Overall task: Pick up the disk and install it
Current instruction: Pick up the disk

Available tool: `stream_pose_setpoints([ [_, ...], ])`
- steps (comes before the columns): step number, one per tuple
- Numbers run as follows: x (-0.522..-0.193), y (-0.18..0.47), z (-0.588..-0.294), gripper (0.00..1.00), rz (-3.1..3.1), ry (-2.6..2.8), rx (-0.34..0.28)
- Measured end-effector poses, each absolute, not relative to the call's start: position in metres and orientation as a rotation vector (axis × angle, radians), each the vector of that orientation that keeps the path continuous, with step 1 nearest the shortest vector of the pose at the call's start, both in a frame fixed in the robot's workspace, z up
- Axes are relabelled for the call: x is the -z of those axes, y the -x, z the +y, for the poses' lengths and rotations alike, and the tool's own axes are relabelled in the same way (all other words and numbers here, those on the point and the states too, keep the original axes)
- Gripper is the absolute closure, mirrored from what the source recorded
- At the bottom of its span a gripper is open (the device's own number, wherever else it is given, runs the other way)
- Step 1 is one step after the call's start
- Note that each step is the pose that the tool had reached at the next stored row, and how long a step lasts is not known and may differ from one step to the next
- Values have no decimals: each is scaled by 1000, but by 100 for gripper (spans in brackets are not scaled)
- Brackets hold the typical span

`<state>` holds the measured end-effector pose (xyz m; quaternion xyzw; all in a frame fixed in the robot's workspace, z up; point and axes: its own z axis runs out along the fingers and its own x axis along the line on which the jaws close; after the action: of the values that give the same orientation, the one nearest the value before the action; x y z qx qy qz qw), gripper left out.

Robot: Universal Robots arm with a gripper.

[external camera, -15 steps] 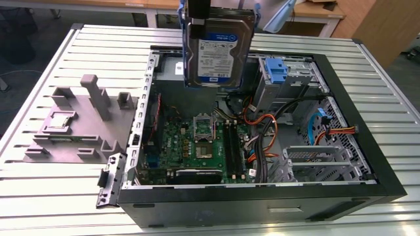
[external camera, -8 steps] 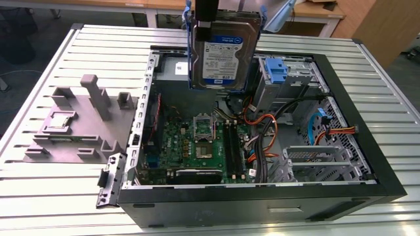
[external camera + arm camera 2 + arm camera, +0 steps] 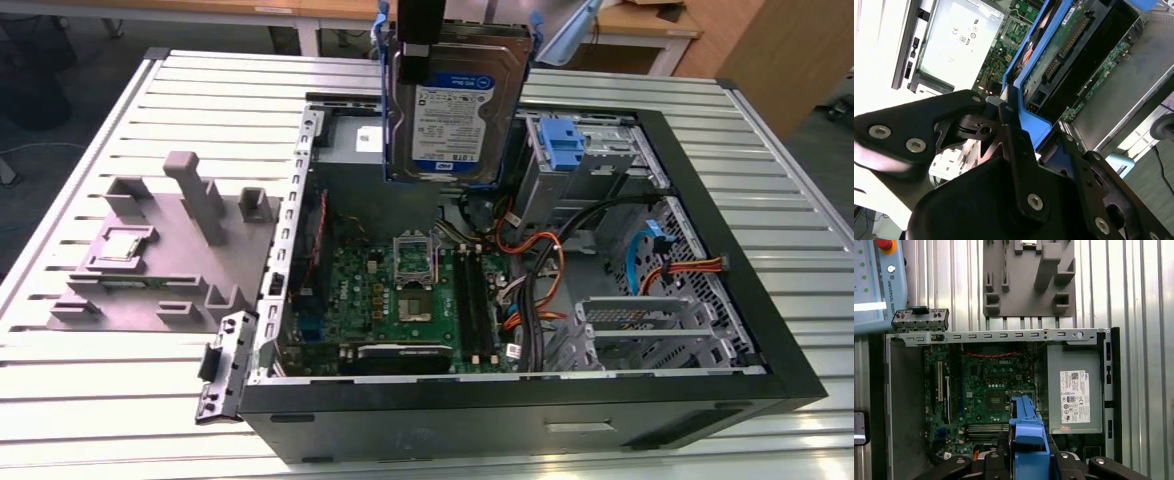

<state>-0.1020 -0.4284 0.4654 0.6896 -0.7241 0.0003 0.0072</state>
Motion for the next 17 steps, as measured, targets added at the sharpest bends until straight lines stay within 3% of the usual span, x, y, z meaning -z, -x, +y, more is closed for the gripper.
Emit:
stream_pose_setpoints([
  [17, -465, 91, -440, 64, -2265, -2157, -1],
])
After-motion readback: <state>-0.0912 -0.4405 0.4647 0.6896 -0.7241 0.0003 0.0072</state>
